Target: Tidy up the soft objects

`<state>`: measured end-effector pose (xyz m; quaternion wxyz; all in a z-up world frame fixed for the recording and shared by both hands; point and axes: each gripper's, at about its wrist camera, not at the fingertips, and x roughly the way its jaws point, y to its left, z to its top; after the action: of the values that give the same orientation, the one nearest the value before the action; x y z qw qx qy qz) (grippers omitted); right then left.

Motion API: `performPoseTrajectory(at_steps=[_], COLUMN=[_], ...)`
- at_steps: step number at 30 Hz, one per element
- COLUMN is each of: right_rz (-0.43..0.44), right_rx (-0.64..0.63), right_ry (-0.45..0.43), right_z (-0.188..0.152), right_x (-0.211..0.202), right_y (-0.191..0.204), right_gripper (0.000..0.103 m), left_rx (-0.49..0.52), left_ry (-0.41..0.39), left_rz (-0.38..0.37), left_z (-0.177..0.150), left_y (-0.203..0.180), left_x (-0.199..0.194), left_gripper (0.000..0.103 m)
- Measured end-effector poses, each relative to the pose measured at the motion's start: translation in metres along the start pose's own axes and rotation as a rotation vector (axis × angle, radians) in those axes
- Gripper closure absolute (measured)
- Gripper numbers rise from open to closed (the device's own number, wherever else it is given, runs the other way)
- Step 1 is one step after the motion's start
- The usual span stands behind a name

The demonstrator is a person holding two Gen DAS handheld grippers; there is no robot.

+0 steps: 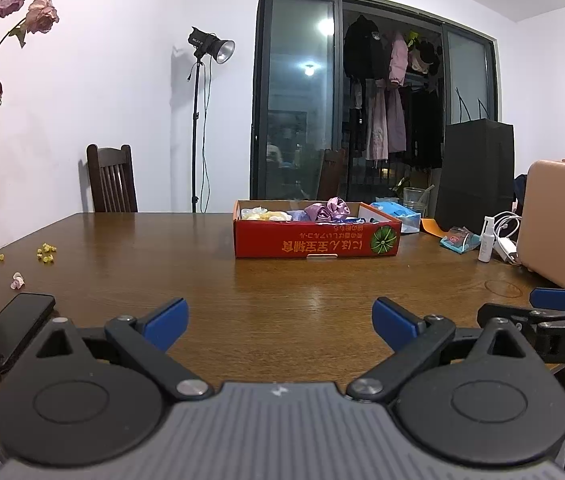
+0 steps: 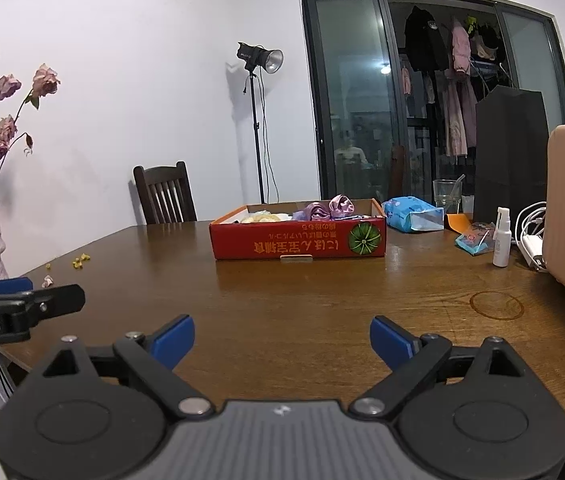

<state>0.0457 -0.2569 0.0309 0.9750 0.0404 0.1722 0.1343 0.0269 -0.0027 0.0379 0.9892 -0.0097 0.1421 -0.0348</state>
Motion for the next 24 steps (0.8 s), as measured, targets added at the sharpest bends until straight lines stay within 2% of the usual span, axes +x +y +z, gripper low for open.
performPoseTrajectory(at_steps=[6,24], right_rz=[0.000,-0.001], right_rx=[-0.003,0.002], right_ry=[-0.004,-0.002], right_z=[-0.0004,-0.0017], right_x=[0.0000,0.0004], right_y=[0.0003,-0.0009], right_gripper=[0.004,0.002], left_rx=[0.001,0.003], left_ry=[0.001,0.003], left_rz=[-0.001,-0.005], left_z=[0.0005,0.0011], left_y=[0.0011,0.0025], left_x=[-0.0002,0.0015], left_gripper=[0.002,0.000])
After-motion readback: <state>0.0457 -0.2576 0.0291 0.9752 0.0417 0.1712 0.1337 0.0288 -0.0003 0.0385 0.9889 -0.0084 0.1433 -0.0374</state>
